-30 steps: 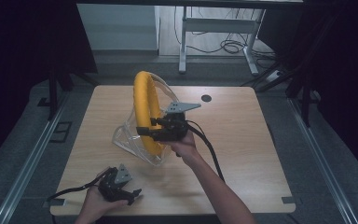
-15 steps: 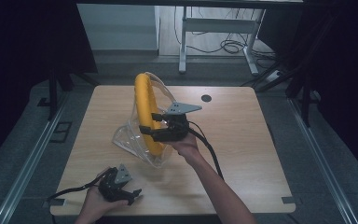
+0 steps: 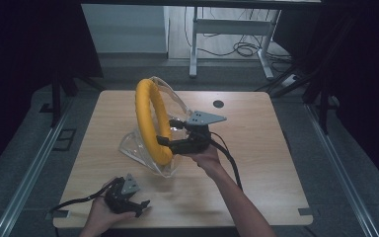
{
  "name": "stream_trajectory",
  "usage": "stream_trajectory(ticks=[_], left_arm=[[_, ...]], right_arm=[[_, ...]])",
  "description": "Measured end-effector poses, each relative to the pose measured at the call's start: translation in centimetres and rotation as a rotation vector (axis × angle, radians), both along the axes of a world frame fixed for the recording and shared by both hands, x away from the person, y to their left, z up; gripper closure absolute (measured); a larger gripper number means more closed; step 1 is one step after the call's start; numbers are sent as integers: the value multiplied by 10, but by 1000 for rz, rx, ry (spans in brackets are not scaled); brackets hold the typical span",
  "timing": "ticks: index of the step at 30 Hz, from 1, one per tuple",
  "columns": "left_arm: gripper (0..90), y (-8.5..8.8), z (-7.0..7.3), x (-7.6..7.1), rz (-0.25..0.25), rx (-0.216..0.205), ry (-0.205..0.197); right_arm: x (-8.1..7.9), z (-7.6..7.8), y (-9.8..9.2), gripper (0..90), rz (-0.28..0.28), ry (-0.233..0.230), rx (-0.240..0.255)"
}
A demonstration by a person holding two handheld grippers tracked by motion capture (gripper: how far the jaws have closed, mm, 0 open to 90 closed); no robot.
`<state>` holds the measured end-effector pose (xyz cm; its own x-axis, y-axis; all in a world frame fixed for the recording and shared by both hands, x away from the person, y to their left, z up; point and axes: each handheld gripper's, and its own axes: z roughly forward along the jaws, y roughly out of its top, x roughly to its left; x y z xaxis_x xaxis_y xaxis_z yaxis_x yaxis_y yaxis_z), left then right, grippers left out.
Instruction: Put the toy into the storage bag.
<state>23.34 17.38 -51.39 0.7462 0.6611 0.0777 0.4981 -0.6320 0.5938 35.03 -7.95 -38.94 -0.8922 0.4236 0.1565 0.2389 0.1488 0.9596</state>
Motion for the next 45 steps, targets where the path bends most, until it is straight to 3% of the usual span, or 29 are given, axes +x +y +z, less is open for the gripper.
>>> stream_trajectory(ticks=[8,25,34,45], left_arm=[[158,-1,-1,0,1,0,2],[159,0,-1,0,11,-2,-2],[158,0,0,0,13,-3,-3],[159,1,1,0,13,-5,-9]], right_arm=[[-7,-16,-32,272,-40,4,-48],[-22,-80,-88,298,-165,57,-146],[-26,-99,-99,308,-202,81,-202],[-27,-106,-97,307,-206,89,-209]])
